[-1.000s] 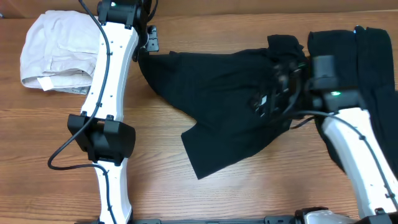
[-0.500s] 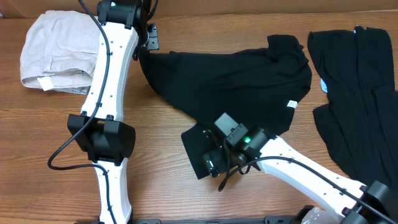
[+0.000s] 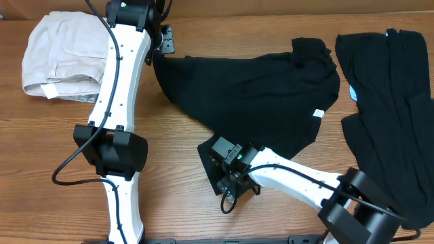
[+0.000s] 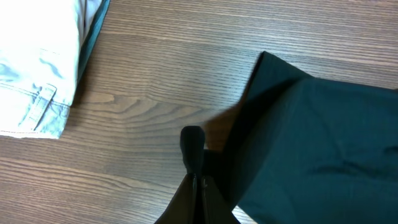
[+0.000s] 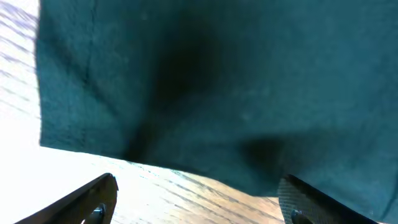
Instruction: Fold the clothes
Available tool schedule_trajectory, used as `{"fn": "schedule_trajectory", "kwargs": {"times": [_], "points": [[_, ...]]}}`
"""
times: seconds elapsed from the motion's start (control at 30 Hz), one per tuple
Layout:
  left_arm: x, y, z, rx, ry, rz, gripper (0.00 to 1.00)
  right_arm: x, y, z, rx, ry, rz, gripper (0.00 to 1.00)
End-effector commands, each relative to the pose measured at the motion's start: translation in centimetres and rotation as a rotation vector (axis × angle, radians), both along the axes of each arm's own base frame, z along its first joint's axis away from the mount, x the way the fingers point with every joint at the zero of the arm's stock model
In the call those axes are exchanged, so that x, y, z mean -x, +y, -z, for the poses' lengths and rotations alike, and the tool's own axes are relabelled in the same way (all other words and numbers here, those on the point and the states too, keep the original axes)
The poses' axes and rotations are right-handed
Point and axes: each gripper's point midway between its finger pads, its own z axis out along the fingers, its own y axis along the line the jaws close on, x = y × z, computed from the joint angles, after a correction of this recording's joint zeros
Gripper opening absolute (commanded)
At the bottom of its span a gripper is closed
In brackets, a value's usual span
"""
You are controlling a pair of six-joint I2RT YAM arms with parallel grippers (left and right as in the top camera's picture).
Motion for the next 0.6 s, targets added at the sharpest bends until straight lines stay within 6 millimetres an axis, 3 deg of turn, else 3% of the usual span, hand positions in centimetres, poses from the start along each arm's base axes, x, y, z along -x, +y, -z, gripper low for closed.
{"fn": "schedule_trajectory", "kwargs": {"times": [0.0, 0.2, 0.33, 0.47, 0.57], "points": [[0.0, -0.1, 0.3, 0.003, 0.009, 0.012, 0.04, -0.1, -0.1, 0.0, 0.009, -0.015, -0.027, 0.84], [0.0, -0.1, 0.3, 0.003, 0.009, 0.012, 0.04, -0.5, -0.4, 0.1, 0.020, -0.030, -0.021, 0.76], [0.0, -0.2, 0.3, 0.000, 0.011, 0.019, 0.04, -1.8, -1.4, 0.1, 0.018, -0.029, 0.113, 0.75], [0.1, -0.1, 0.4, -0.003, 0.015, 0.025, 0.04, -3.2, -2.8, 0.1, -0.036, 0.035, 0.256, 0.65], [0.0, -0.1, 0.4, -0.003, 0.013, 0.025, 0.04, -4.4, -4.0, 0.0, -0.075, 0.072, 0.356, 0.50]]}}
